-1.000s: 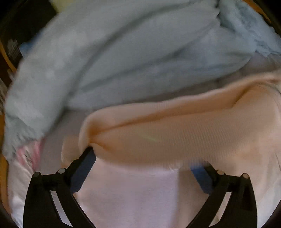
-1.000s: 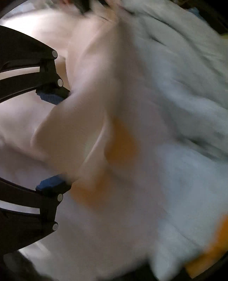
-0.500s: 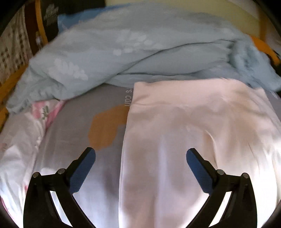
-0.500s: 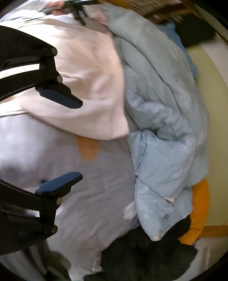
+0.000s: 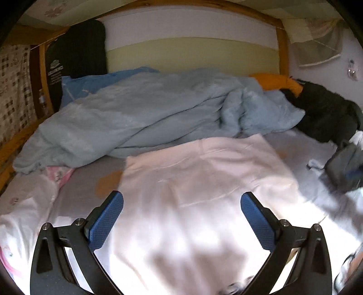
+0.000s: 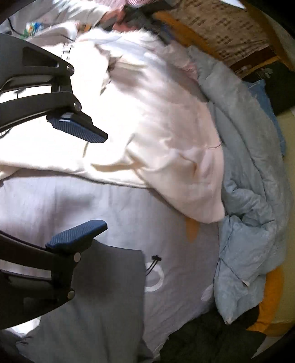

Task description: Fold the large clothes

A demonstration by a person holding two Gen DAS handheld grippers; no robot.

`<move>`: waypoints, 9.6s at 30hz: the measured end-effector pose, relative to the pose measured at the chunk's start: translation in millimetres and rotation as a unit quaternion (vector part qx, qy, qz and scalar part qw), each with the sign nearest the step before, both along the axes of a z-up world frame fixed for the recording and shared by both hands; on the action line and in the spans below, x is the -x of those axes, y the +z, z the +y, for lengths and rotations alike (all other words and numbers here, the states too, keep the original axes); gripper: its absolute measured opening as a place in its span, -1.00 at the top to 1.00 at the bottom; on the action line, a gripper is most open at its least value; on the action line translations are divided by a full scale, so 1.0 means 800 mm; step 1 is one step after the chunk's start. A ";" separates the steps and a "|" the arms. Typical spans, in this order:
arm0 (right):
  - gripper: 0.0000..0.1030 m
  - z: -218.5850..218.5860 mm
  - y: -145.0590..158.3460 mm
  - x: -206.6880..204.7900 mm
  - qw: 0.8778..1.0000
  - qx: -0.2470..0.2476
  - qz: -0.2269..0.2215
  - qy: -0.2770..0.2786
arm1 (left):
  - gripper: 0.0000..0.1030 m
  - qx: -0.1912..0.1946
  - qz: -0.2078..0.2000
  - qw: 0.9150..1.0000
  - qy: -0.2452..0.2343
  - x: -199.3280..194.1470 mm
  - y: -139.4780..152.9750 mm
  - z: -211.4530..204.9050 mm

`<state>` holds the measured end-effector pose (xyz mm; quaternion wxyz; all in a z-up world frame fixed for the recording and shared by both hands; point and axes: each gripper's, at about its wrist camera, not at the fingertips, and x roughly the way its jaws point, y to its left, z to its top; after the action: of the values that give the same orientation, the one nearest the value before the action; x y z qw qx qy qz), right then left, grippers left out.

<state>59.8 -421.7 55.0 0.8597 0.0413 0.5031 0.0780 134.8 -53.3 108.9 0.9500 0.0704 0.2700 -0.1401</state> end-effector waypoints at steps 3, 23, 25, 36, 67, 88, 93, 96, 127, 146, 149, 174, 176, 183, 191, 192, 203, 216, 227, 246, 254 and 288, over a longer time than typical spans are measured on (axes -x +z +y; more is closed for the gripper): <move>-0.05 0.010 -0.048 0.000 1.000 -0.022 0.005 0.003 | -1.00 0.022 0.018 1.000 -0.009 -0.013 -0.008 -0.045; 0.93 -0.016 -0.114 0.001 0.990 -0.033 -0.044 -0.132 | -0.95 -0.021 0.156 0.986 0.059 -0.084 -0.197 -0.158; 0.93 0.000 -0.105 0.030 0.990 0.016 -0.067 -0.120 | -0.95 -0.023 0.152 0.986 0.057 -0.082 -0.197 -0.159; 0.18 -0.034 -0.128 0.026 0.985 0.028 -0.067 -0.158 | -0.95 -0.028 0.132 0.991 0.015 -0.071 -0.187 -0.167; -0.67 0.239 -0.091 0.296 0.941 0.150 -0.298 0.058 | -0.62 0.076 -0.047 0.996 0.028 0.327 -0.149 0.036; -0.67 0.199 -0.095 0.295 0.959 0.087 -0.268 -0.003 | -0.62 0.050 -0.076 0.996 0.026 0.358 -0.155 0.018; -0.77 0.234 -0.099 0.342 0.924 0.143 -0.347 0.073 | -0.78 -0.005 -0.149 0.988 0.027 0.392 -0.156 -0.011; -0.78 0.278 -0.128 0.361 0.891 0.234 -0.359 0.151 | -0.79 -0.014 -0.172 0.984 0.041 0.395 -0.158 -0.014; 0.44 0.209 0.024 0.124 0.964 0.158 -0.210 0.046 | -1.00 -0.158 -0.073 0.985 0.007 0.389 -0.214 -0.012; -0.36 0.167 0.060 -0.070 0.906 0.336 -0.252 0.040 | -0.87 -0.139 -0.115 0.974 0.139 0.061 -0.061 0.033; -0.36 0.142 0.063 -0.069 0.912 0.323 -0.252 0.007 | -0.87 -0.070 -0.121 0.983 0.122 0.058 -0.035 0.054; 0.86 0.016 -0.080 0.046 0.980 0.064 -0.120 -0.142 | 0.72 0.024 -0.001 0.991 0.129 0.013 -0.096 0.142; 0.86 -0.005 -0.131 0.037 0.984 0.036 -0.051 -0.164 | 0.72 -0.025 0.025 0.989 0.144 -0.022 -0.130 0.140; 0.78 0.009 -0.119 0.066 0.976 0.099 -0.099 -0.166 | 0.53 -0.025 0.019 0.982 0.189 0.009 -0.146 0.195; -0.24 0.087 -0.070 0.112 0.959 0.213 -0.181 -0.046 | -0.23 -0.073 -0.018 0.995 0.071 0.107 -0.095 0.142; -0.26 0.093 -0.075 0.111 0.962 0.219 -0.160 -0.039 | -0.25 -0.091 0.009 0.993 0.071 0.106 -0.109 0.133; 0.66 0.056 -0.083 0.109 0.950 0.223 -0.200 -0.086 | 0.85 -0.104 0.110 0.980 0.125 0.047 -0.191 0.161; 0.98 0.017 -0.077 0.160 0.970 0.151 -0.161 -0.101 | 0.72 -0.139 0.049 0.976 0.157 0.082 -0.182 0.160; -0.44 0.188 -0.121 0.155 0.922 0.318 -0.159 0.152 | -0.50 -0.244 -0.023 0.969 -0.017 0.133 -0.168 0.068; 0.80 0.159 -0.046 0.211 0.911 0.326 -0.249 0.039 | 0.60 -0.195 -0.036 0.979 -0.056 0.206 -0.118 0.075; 0.79 0.176 -0.047 0.308 0.912 0.350 -0.198 0.076 | 0.58 -0.189 -0.003 0.982 -0.026 0.284 -0.112 0.064; -0.58 -0.044 -0.037 0.038 0.985 0.049 -0.128 -0.106 | -0.75 -0.109 -0.013 0.976 0.187 0.041 -0.151 0.157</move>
<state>29.8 -457.2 25.4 0.9215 0.0416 0.3847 -0.0340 102.1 71.9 -11.6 0.9494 0.1233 0.2800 0.0712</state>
